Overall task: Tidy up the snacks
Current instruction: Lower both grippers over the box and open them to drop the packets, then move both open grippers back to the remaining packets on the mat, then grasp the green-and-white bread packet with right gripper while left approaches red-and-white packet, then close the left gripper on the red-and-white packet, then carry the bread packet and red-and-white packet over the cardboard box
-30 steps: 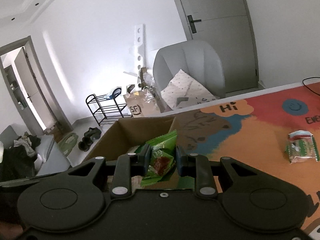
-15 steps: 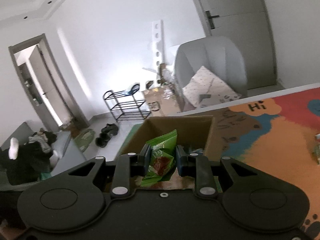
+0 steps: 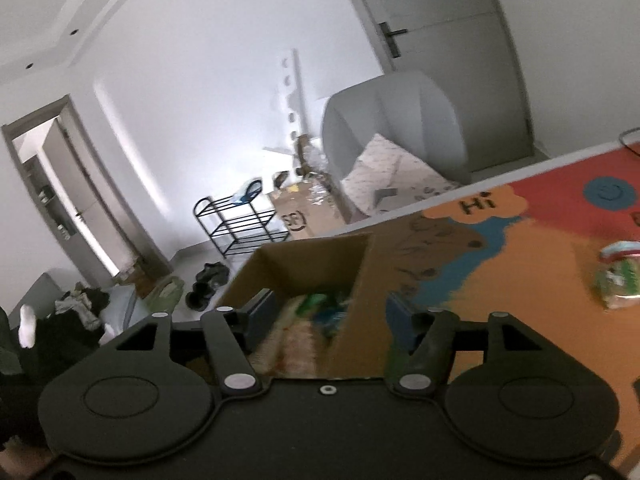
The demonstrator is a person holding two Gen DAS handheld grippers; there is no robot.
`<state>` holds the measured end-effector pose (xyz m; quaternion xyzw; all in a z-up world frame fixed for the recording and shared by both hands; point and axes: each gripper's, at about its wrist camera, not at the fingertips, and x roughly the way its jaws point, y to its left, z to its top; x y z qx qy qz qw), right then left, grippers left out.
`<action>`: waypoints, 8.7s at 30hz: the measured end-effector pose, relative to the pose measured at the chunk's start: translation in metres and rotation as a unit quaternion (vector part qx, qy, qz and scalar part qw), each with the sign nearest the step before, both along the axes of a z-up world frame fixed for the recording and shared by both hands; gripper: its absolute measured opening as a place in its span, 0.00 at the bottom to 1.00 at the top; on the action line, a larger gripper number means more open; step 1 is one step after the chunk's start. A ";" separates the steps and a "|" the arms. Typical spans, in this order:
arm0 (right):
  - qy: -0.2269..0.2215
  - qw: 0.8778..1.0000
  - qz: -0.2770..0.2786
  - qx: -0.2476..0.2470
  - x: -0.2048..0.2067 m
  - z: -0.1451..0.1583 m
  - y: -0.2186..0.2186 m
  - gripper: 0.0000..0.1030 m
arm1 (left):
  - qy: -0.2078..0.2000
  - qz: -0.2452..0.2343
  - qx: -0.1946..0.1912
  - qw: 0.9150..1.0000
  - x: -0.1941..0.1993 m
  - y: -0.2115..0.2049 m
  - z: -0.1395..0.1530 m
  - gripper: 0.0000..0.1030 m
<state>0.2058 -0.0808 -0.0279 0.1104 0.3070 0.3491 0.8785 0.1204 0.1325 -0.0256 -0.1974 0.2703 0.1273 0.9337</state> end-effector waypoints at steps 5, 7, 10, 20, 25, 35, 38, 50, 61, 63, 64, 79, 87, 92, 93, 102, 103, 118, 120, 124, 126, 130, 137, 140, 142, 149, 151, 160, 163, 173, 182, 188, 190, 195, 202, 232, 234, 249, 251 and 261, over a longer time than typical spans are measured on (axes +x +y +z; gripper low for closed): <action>0.006 1.000 -0.026 -0.006 0.006 -0.005 -0.026 0.66 | 0.000 -0.012 0.004 1.000 0.011 -0.017 -0.001 0.81; 0.007 0.999 -0.037 -0.004 0.007 -0.007 -0.038 0.69 | 0.003 -0.023 0.006 1.000 0.017 -0.026 -0.001 0.81; 0.011 0.999 -0.051 -0.004 0.010 -0.009 -0.052 0.70 | 0.006 -0.037 0.010 0.999 0.024 -0.038 -0.002 0.82; 0.014 0.995 -0.097 -0.005 0.015 -0.015 -0.101 0.75 | 0.010 -0.077 0.015 0.997 0.049 -0.085 -0.004 0.83; 0.016 0.993 -0.113 -0.007 0.017 -0.018 -0.124 0.77 | 0.013 -0.095 0.016 0.995 0.060 -0.107 -0.005 0.83; 0.022 0.989 -0.146 -0.006 0.023 -0.025 -0.165 0.96 | 0.021 -0.112 0.022 0.993 0.079 -0.140 -0.014 0.93; 0.025 0.988 -0.155 -0.005 0.025 -0.028 -0.176 1.00 | 0.025 -0.117 0.010 0.993 0.085 -0.147 -0.017 0.93; 0.052 0.980 -0.190 -0.004 0.040 -0.048 -0.209 1.00 | 0.040 -0.149 0.000 0.988 0.109 -0.175 -0.032 0.93; 0.068 0.979 -0.192 -0.008 0.061 -0.070 -0.218 0.89 | 0.043 -0.162 0.000 0.986 0.136 -0.190 -0.044 0.90; 0.074 0.979 -0.188 -0.007 0.066 -0.075 -0.217 0.83 | 0.041 -0.164 0.001 0.986 0.140 -0.192 -0.047 0.87; 0.076 0.979 -0.187 -0.007 0.068 -0.076 -0.217 0.83 | 0.041 -0.165 0.002 0.985 0.143 -0.193 -0.048 0.85; 0.086 0.983 -0.162 -0.012 0.115 -0.091 -0.181 0.83 | 0.067 -0.141 0.003 0.988 0.173 -0.173 -0.068 0.59; 0.075 0.985 -0.150 -0.047 0.131 -0.095 -0.152 0.96 | 0.074 -0.118 0.001 0.990 0.184 -0.154 -0.073 0.56; 0.069 0.983 -0.155 -0.075 0.140 -0.101 -0.137 1.00 | 0.076 -0.113 0.007 0.991 0.189 -0.147 -0.074 0.55; 0.069 0.982 -0.155 -0.078 0.141 -0.101 -0.135 1.00 | 0.077 -0.111 0.008 0.991 0.190 -0.145 -0.074 0.55; 0.036 0.979 -0.148 -0.133 0.141 -0.107 -0.116 0.72 | 0.085 -0.094 0.010 0.992 0.196 -0.140 -0.080 0.55; 0.028 0.977 -0.151 -0.148 0.141 -0.107 -0.115 0.65 | 0.085 -0.094 0.010 0.992 0.197 -0.141 -0.080 0.55; 0.061 0.981 -0.165 -0.086 0.136 -0.099 -0.178 0.45 | 0.083 -0.137 0.020 0.987 0.214 -0.193 -0.078 0.59; 0.061 0.980 -0.171 -0.083 0.137 -0.100 -0.183 0.45 | 0.083 -0.143 0.019 0.986 0.217 -0.202 -0.078 0.59; 0.064 0.978 -0.183 -0.078 0.138 -0.102 -0.197 0.45 | 0.082 -0.148 0.021 0.985 0.224 -0.214 -0.080 0.66; 0.065 0.977 -0.189 -0.076 0.139 -0.104 -0.204 0.45 | 0.082 -0.150 0.025 0.985 0.228 -0.220 -0.082 0.71; 0.067 0.974 -0.205 -0.072 0.142 -0.105 -0.217 0.45 | 0.094 -0.153 0.020 0.983 0.240 -0.230 -0.089 0.77; 0.062 0.971 -0.219 -0.074 0.146 -0.107 -0.234 0.45 | 0.101 -0.144 0.018 0.984 0.262 -0.250 -0.097 0.86; 0.059 0.970 -0.225 -0.076 0.146 -0.107 -0.241 0.46 | 0.093 -0.138 0.019 0.986 0.268 -0.259 -0.098 0.88; 0.057 0.969 -0.229 -0.076 0.147 -0.108 -0.246 0.46 | 0.092 -0.144 0.023 0.985 0.272 -0.267 -0.101 0.88; 0.057 0.969 -0.229 -0.073 0.149 -0.109 -0.253 0.46 | 0.093 -0.136 0.070 0.984 0.283 -0.290 -0.112 0.88; 0.055 0.969 -0.228 -0.073 0.149 -0.109 -0.253 0.46 | 0.091 -0.134 0.087 0.983 0.285 -0.294 -0.114 0.88; 0.045 0.969 -0.229 -0.085 0.148 -0.109 -0.249 0.46 | 0.097 -0.135 0.129 0.978 0.282 -0.300 -0.115 0.64; 0.048 0.969 -0.227 -0.080 0.147 -0.108 -0.248 0.46 | 0.108 -0.133 0.116 0.978 0.283 -0.292 -0.110 0.52; 0.039 0.972 -0.221 -0.076 0.131 -0.096 -0.235 0.46 | 0.095 -0.134 0.084 0.983 0.249 -0.270 -0.094 0.45; 0.023 0.973 -0.216 -0.072 0.105 -0.080 -0.218 0.46 | 0.073 -0.133 0.078 0.985 0.212 -0.251 -0.069 0.45; 0.011 0.975 -0.211 -0.068 0.089 -0.066 -0.207 0.46 | 0.058 -0.127 0.076 0.987 0.187 -0.236 -0.051 0.45; 0.007 0.975 -0.209 -0.068 0.083 -0.062 -0.203 0.46 | 0.053 -0.126 0.076 0.988 0.180 -0.233 -0.046 0.45; -0.004 0.976 -0.205 -0.069 0.070 -0.052 -0.194 0.46 | 0.042 -0.123 0.073 0.989 0.163 -0.222 -0.037 0.45; -0.016 0.978 -0.197 -0.069 0.054 -0.040 -0.180 0.46 | 0.029 -0.121 0.070 0.990 0.138 -0.207 -0.025 0.45; -0.049 0.988 -0.134 -0.067 0.030 -0.010 -0.101 0.46 | 0.003 -0.089 0.069 0.994 0.082 -0.122 0.007 0.45; -0.051 0.988 -0.128 -0.068 0.030 -0.011 -0.094 0.46 | 0.001 -0.082 0.072 0.994 0.077 -0.111 0.009 0.45; -0.076 0.991 -0.072 -0.078 0.015 0.004 -0.035 0.46 | -0.002 -0.023 0.065 0.998 0.034 -0.029 0.013 0.46; -0.078 0.992 -0.063 -0.081 0.013 0.005 -0.026 0.46 | 0.001 -0.020 0.065 0.998 0.030 -0.022 0.011 0.46; -0.081 0.993 -0.020 -0.084 0.002 0.012 0.010 0.46 | 0.014 -0.020 0.047 0.999 0.009 0.000 0.002 0.46</action>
